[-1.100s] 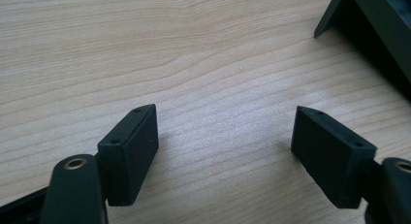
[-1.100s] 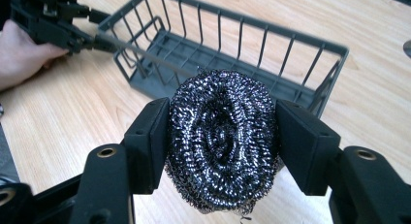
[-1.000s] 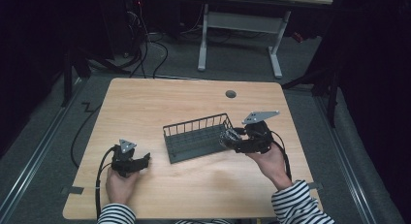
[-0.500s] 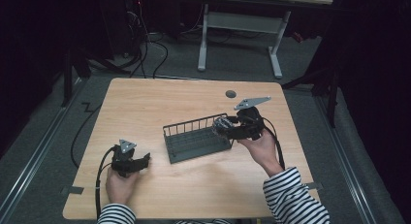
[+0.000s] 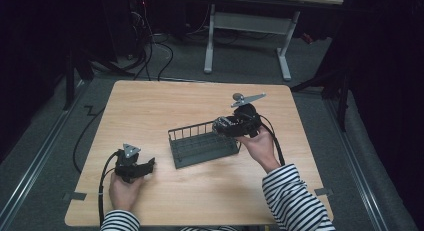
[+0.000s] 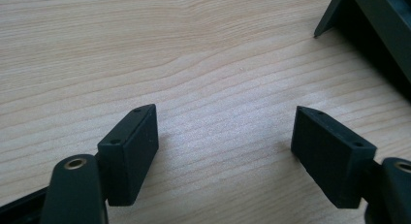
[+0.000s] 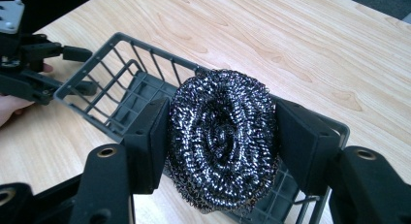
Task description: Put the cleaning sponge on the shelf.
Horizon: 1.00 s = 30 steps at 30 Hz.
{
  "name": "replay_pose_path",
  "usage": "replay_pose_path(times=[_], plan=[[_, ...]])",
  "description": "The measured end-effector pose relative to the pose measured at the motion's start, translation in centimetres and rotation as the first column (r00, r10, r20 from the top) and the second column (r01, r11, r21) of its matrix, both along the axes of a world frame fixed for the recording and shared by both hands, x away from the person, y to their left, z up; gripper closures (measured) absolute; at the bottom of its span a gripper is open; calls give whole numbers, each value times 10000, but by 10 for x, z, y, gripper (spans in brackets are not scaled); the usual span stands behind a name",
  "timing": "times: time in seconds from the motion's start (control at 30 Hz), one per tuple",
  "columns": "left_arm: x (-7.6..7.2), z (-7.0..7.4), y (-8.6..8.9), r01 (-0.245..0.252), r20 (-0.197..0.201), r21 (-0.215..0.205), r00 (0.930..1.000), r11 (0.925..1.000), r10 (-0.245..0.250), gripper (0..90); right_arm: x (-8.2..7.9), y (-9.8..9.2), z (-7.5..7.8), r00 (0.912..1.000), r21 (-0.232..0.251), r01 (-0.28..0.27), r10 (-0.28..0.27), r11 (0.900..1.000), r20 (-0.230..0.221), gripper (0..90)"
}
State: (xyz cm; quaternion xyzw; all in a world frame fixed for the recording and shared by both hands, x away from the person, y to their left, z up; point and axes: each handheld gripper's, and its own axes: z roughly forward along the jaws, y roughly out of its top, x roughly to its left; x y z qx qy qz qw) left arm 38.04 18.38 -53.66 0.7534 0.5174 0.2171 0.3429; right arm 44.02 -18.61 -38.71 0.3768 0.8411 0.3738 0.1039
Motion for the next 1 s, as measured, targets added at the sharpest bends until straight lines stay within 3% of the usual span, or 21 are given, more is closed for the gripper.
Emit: replay_pose_path(times=[0.37, 0.57, 1.0], plan=[[0, 0, 0, -2, -4, -4, 10000, 10000, 2, 257, 18, 9, -13, 9991, -324, 295, -304, 9990, -298, 403], [0, 0, 0, 2, 7, 46, 10000, 10000, -2, 257, 24, 16, -29, 9976, -901, 284, -339, 9955, -604, 401], [0, 0, -1, 15, 3, 81, 10000, 10000, -15, 255, 32, 19, -48, 9914, -1164, 636, -761, 9912, -1065, 398]])
